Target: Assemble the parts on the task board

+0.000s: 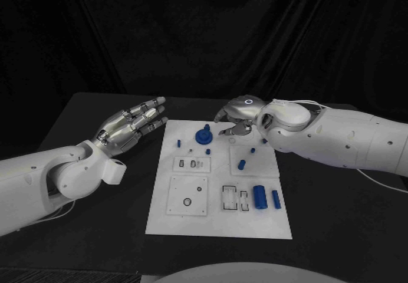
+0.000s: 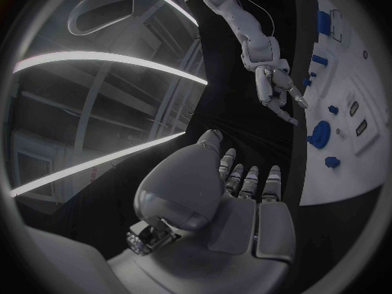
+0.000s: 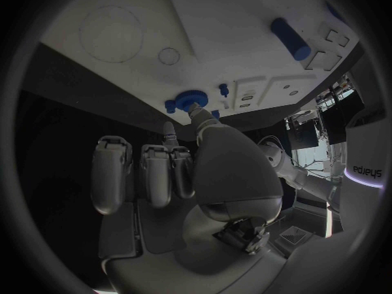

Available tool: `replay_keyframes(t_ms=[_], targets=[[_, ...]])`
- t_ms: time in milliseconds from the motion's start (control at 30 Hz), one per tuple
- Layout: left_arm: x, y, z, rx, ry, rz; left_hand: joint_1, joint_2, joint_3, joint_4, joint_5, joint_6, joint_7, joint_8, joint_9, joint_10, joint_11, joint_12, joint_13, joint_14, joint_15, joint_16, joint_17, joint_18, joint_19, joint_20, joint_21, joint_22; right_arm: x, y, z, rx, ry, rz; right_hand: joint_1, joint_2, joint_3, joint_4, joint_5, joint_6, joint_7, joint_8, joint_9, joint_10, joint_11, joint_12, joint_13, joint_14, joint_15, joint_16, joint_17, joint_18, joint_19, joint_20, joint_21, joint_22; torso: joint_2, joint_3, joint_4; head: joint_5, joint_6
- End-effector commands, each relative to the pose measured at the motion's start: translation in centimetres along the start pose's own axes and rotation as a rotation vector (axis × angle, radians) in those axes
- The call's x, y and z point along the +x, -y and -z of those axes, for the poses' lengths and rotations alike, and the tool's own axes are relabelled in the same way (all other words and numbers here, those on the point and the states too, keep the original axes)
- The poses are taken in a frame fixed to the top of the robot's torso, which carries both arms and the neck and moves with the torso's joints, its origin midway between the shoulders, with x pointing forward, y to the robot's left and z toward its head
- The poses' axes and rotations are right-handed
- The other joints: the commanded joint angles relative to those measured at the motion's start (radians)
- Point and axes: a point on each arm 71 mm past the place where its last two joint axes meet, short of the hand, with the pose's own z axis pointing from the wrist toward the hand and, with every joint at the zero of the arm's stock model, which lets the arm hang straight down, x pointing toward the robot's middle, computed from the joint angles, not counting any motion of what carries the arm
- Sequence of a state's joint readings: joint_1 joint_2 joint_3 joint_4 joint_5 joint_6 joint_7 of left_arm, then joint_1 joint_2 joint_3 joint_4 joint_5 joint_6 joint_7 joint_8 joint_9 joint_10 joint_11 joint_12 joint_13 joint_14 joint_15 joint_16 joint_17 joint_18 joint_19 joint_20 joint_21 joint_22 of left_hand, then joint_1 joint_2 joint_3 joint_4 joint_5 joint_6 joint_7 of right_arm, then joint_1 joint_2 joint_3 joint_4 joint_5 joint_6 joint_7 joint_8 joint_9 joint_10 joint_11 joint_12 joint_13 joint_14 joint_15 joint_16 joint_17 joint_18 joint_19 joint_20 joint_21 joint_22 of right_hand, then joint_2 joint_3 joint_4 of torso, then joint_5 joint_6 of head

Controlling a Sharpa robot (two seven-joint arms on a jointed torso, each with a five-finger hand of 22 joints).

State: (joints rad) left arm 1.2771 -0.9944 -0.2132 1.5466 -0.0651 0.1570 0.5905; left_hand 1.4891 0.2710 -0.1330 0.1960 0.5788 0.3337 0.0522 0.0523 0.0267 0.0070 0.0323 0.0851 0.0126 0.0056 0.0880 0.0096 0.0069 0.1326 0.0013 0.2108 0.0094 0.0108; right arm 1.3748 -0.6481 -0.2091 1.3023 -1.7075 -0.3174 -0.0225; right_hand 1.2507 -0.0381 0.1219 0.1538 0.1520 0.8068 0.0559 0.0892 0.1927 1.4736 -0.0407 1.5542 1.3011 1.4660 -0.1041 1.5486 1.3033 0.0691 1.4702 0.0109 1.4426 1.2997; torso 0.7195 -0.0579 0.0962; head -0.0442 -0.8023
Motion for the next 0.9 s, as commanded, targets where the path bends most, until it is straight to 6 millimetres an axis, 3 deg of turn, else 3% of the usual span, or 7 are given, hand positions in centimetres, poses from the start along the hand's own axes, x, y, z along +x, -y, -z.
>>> replay_keyframes(t_ms=[33, 267, 467, 700, 900], targets=[[0.1, 0.1, 0.1, 0.01, -0.006, 0.005, 0.013, 0.003, 0.041, -0.002, 0.012, -0.009, 0.003, 0.01, 0.014, 0.0, 0.01, 0.017, 0.006, -0.005, 0.008, -0.008, -0.006, 0.048, 0.006, 0.0, -0.004, -0.007, -1.7, 1.5, 1.4, 0.049, 0.094, 0.007, -0.03, -0.015, -0.018, 0.007, -0.045, 0.022, -0.001, 0.019, 0.0, 0.097, 0.008, 0.017, 0.27, 0.093, 0.01, -0.013, 0.215, -0.029, 0.024, 0.007, -0.006, 0.187, 0.0, 0.0001, 0.0002, -0.007, 0.004], [0.0, 0.1, 0.2, 0.01, -0.002, 0.004, 0.013, 0.003, 0.041, -0.002, 0.013, -0.008, 0.003, 0.01, 0.014, 0.001, 0.01, 0.017, 0.006, -0.004, 0.008, -0.008, -0.006, 0.048, 0.006, 0.0, -0.004, -0.006, -2.3, 4.2, 5.0, 0.139, 0.096, 0.0, -0.031, -0.044, -0.035, 0.043, -0.092, 0.051, 0.004, 0.026, 0.011, 0.097, 0.012, 0.017, 0.27, 0.095, 0.012, -0.008, 0.221, -0.031, 0.029, 0.01, 0.0, 0.193, -0.005, -0.0011, -0.0029, -0.001, 0.006], [-0.2, 0.2, 0.5, 0.009, 0.004, 0.002, 0.013, 0.003, 0.041, -0.002, 0.013, -0.008, 0.003, 0.01, 0.014, 0.001, 0.01, 0.017, 0.006, -0.004, 0.008, -0.008, -0.006, 0.048, 0.006, 0.0, -0.004, -0.006, -1.8, 6.0, 7.8, 0.211, 0.108, -0.031, -0.022, -0.06, -0.035, 0.059, -0.094, 0.056, 0.006, 0.026, 0.015, 0.097, 0.013, 0.017, 0.27, 0.095, 0.015, -0.008, 0.222, -0.032, 0.031, 0.011, 0.002, 0.195, -0.006, -0.0019, -0.0063, 0.005, 0.005], [-0.2, 0.2, 0.6, 0.008, 0.005, 0.004, 0.013, 0.003, 0.041, -0.002, 0.013, -0.008, 0.003, 0.01, 0.014, 0.001, 0.01, 0.017, 0.006, -0.004, 0.008, -0.008, -0.006, 0.048, 0.006, 0.0, -0.004, -0.006, 0.0, 6.7, 9.5, 0.242, 0.102, -0.053, 0.001, -0.078, -0.03, 0.084, -0.084, 0.052, 0.004, 0.021, 0.019, 0.097, 0.012, 0.017, 0.27, 0.094, 0.014, -0.009, 0.22, -0.032, 0.032, 0.012, 0.002, 0.197, -0.01, -0.0036, -0.0099, 0.01, -0.003], [-0.2, 0.1, 0.6, 0.007, 0.005, 0.005, 0.013, 0.003, 0.041, -0.002, 0.013, -0.008, 0.003, 0.01, 0.014, 0.001, 0.01, 0.017, 0.006, -0.004, 0.008, -0.008, -0.006, 0.048, 0.006, 0.0, -0.004, -0.006, 1.2, 6.9, 10.1, 0.248, 0.089, -0.064, 0.008, -0.088, -0.03, 0.104, -0.082, 0.05, 0.004, 0.018, 0.022, 0.097, 0.012, 0.017, 0.27, 0.094, 0.014, -0.01, 0.219, -0.032, 0.032, 0.012, 0.002, 0.197, -0.009, -0.0019, -0.0135, 0.014, -0.006]])
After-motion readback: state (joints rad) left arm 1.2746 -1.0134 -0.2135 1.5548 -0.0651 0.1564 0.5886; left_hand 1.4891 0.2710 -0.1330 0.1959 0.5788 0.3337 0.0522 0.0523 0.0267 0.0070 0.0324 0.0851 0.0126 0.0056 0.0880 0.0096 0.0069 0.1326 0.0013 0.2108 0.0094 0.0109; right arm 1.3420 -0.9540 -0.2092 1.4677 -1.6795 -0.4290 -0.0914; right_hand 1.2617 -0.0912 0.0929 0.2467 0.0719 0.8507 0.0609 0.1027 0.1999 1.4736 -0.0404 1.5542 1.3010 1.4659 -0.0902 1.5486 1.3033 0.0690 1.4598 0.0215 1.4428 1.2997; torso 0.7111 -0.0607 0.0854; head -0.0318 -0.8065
